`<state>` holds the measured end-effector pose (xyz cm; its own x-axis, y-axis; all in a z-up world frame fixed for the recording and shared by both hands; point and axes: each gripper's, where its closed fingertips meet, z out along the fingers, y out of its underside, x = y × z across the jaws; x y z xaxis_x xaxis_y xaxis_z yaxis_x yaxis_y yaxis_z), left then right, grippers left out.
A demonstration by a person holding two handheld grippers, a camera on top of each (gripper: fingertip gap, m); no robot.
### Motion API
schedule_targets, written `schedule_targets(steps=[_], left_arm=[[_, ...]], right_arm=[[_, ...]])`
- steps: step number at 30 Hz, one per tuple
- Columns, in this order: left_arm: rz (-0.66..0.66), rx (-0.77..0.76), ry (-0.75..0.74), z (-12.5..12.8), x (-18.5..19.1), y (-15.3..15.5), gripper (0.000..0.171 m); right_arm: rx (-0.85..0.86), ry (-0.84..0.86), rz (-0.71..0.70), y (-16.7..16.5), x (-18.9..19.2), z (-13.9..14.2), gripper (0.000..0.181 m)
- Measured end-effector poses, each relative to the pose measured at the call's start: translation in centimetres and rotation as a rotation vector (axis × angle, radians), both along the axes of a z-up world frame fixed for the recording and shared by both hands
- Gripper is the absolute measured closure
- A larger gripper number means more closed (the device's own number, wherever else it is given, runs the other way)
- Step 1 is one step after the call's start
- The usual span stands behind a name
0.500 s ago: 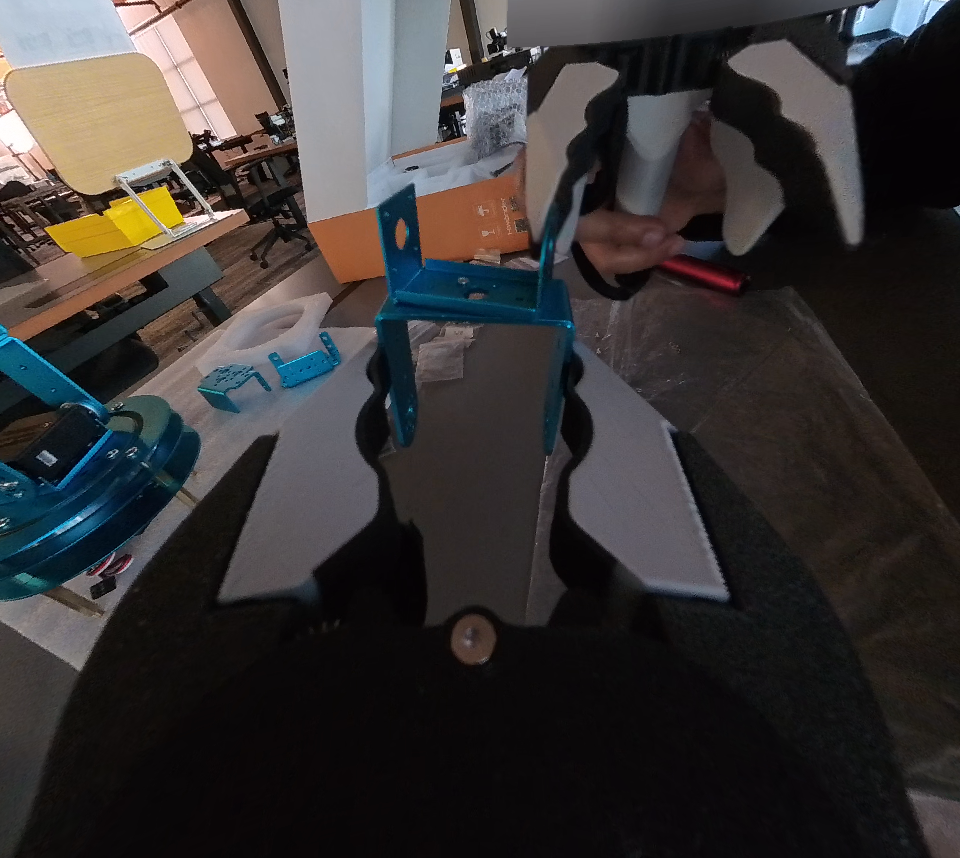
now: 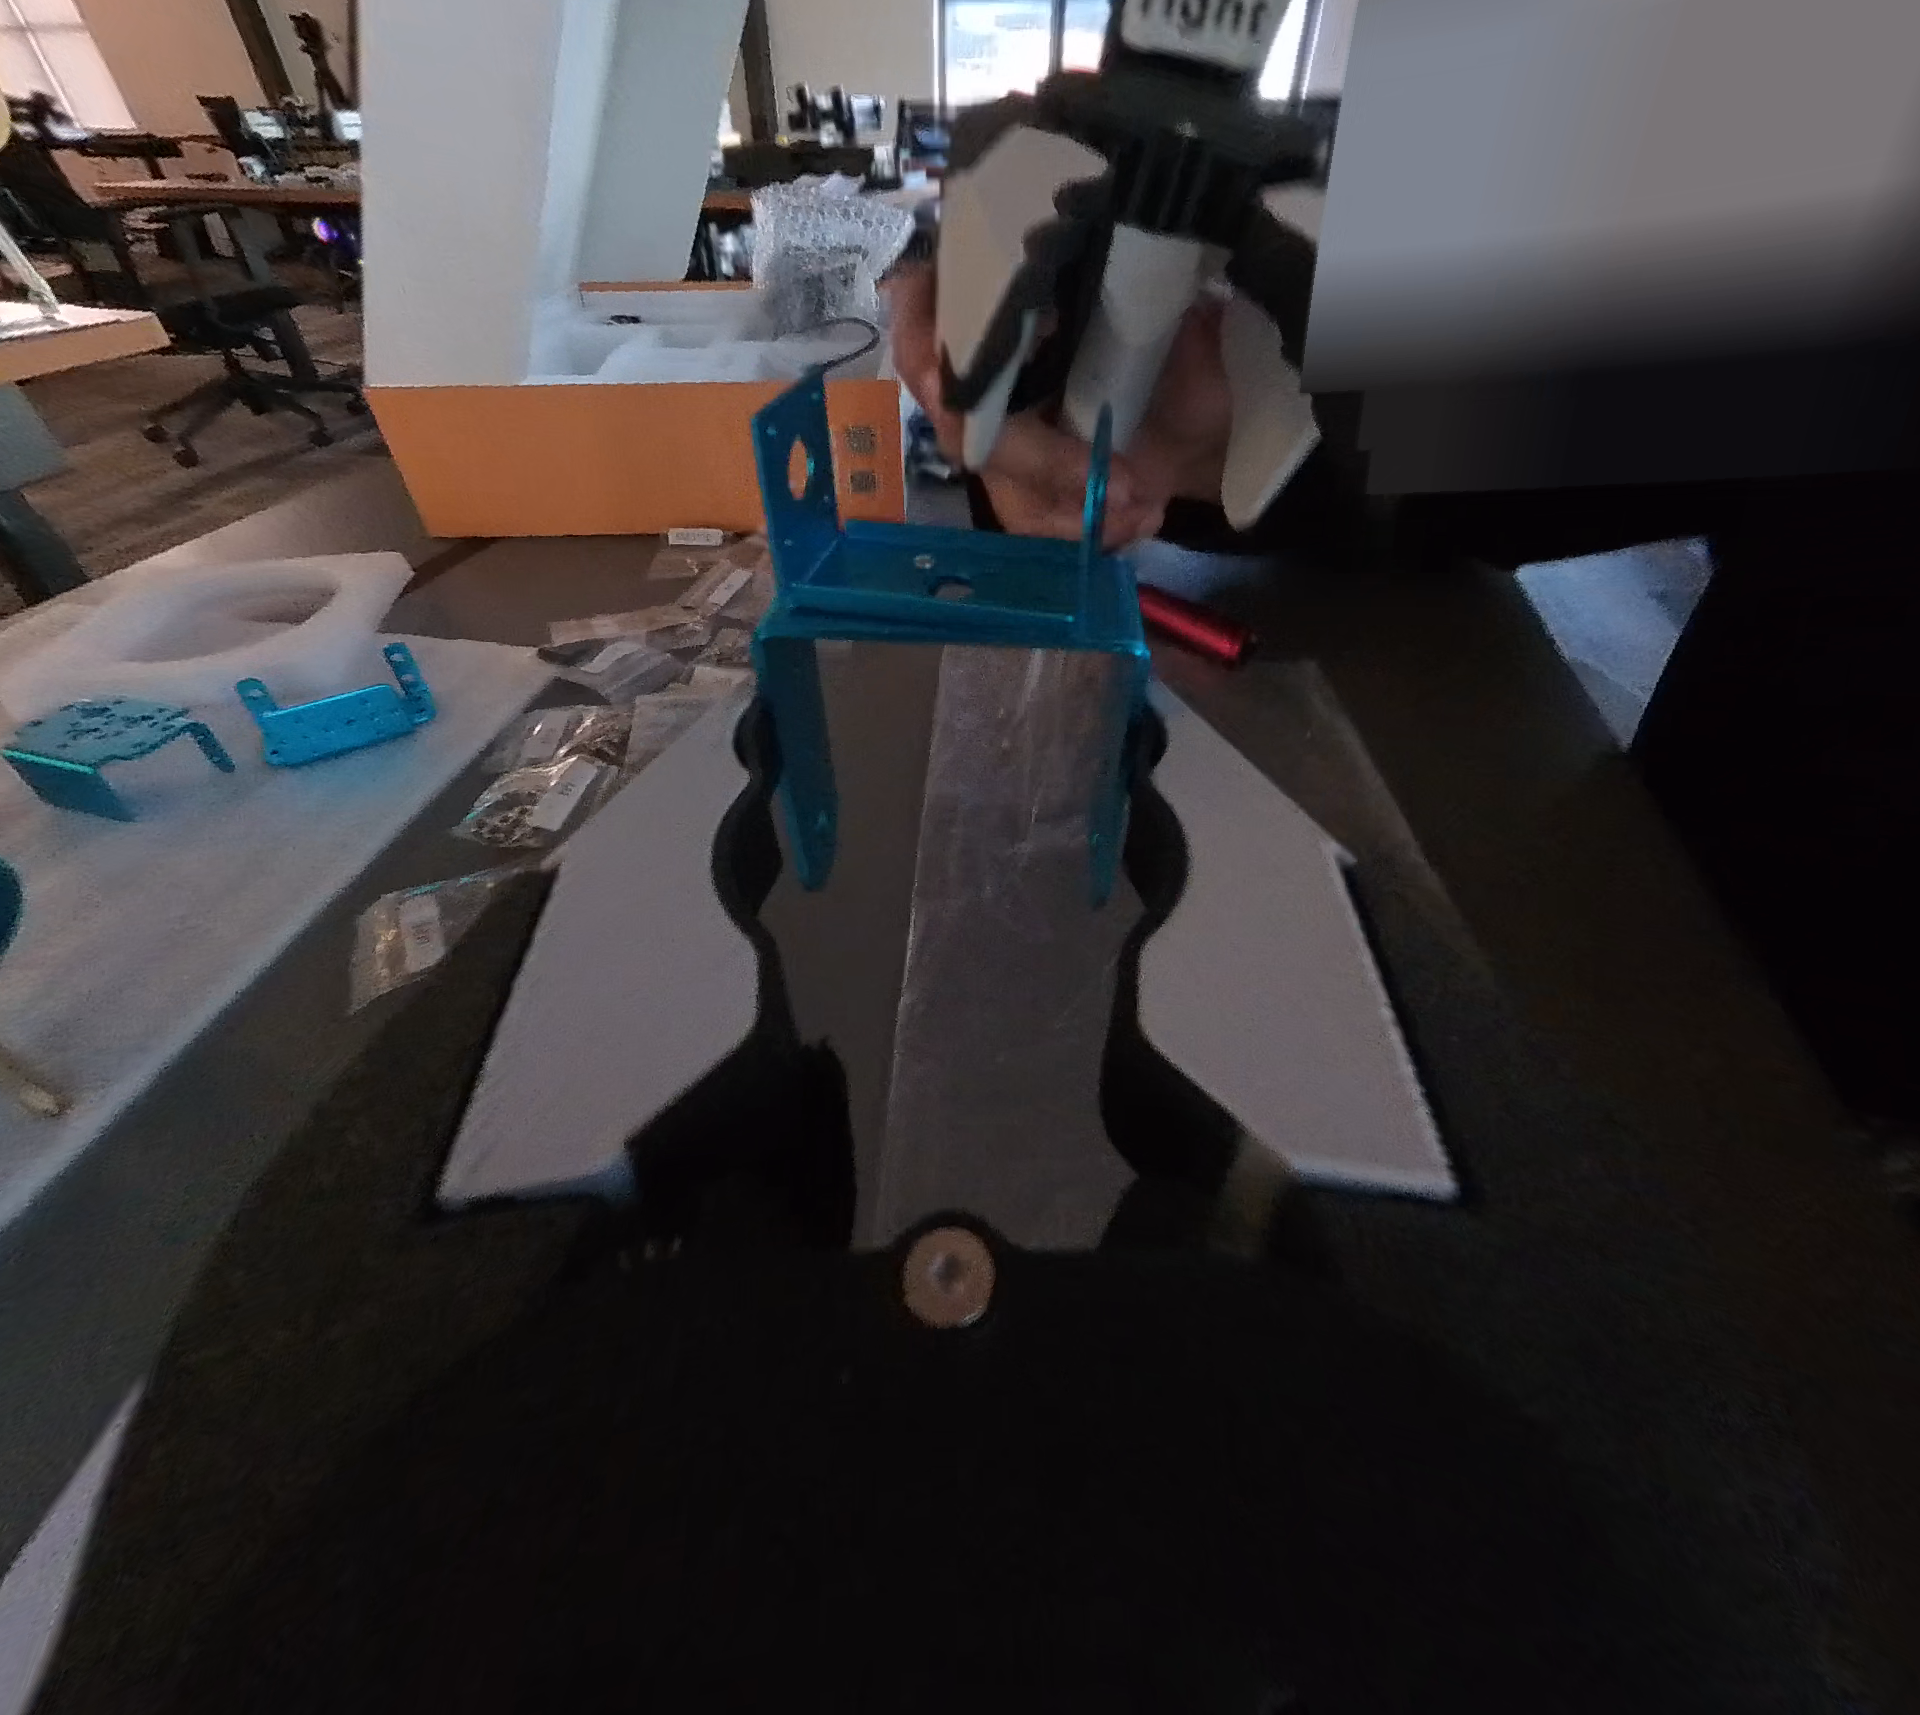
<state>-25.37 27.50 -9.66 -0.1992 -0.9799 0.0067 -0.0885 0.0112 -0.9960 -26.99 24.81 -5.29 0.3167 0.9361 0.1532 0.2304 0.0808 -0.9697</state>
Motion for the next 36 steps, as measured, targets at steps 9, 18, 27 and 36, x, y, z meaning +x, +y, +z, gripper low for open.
schedule_targets(steps=[9,18,27,36], left_arm=[[0.08,0.114,0.104,-2.2,0.8,0.5,0.107],[0.05,0.149,0.094,-2.6,0.8,-0.4,0.107],[-0.018,0.12,0.105,-2.9,0.7,-1.3,0.106],[-0.028,0.1,0.082,-2.5,0.6,-1.5,0.106]], right_arm=[[-0.19,0.036,-0.123,2.9,-0.7,-2.3,0.096],[-0.114,-0.011,-0.113,3.0,-0.8,-2.1,0.136],[-0.156,-0.046,-0.003,2.2,-0.9,-2.8,0.136],[-0.111,-0.068,-0.011,2.1,-0.9,-2.1,0.125]])
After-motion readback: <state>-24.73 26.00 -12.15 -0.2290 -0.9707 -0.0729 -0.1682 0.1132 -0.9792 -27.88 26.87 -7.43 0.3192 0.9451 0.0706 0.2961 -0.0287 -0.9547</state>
